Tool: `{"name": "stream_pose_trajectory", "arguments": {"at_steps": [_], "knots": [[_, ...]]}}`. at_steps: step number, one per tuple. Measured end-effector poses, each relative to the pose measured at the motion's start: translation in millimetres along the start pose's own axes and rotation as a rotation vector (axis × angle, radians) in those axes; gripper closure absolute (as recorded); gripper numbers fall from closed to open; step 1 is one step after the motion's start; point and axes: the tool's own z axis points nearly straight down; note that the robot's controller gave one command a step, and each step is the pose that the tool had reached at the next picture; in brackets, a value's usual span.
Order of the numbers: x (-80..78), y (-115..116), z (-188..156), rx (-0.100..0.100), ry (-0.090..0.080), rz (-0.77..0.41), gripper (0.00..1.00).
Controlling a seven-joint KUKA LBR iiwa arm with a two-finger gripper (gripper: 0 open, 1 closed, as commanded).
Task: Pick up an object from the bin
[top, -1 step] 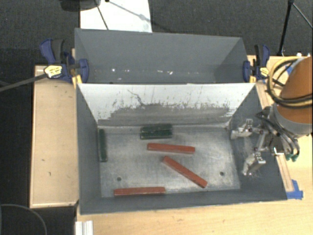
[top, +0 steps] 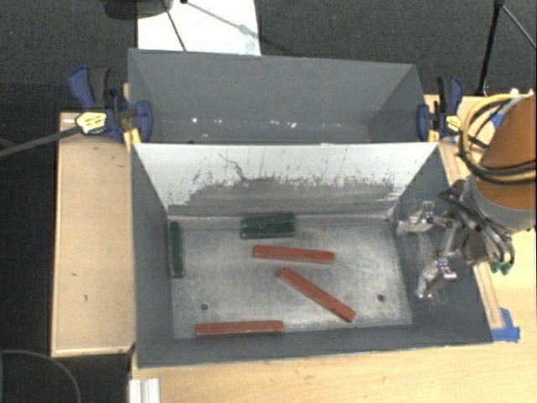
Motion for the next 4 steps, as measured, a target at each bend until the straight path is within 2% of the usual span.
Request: {"name": "stream_pose_trajectory", "arguments": {"at_steps": [1, 2, 3, 4], "knots": [[-6.6, 31, 72, 0.001, -0.005, 0.001, 0.0], [-21.1, 83, 86, -0.002, 0.001, 0.049, 0.0], [-14.5, 104, 114, -0.001, 0.001, -0.115, 0.0], [1.8, 109, 169, -0.001, 0.0, 0.126, 0.0]]}}
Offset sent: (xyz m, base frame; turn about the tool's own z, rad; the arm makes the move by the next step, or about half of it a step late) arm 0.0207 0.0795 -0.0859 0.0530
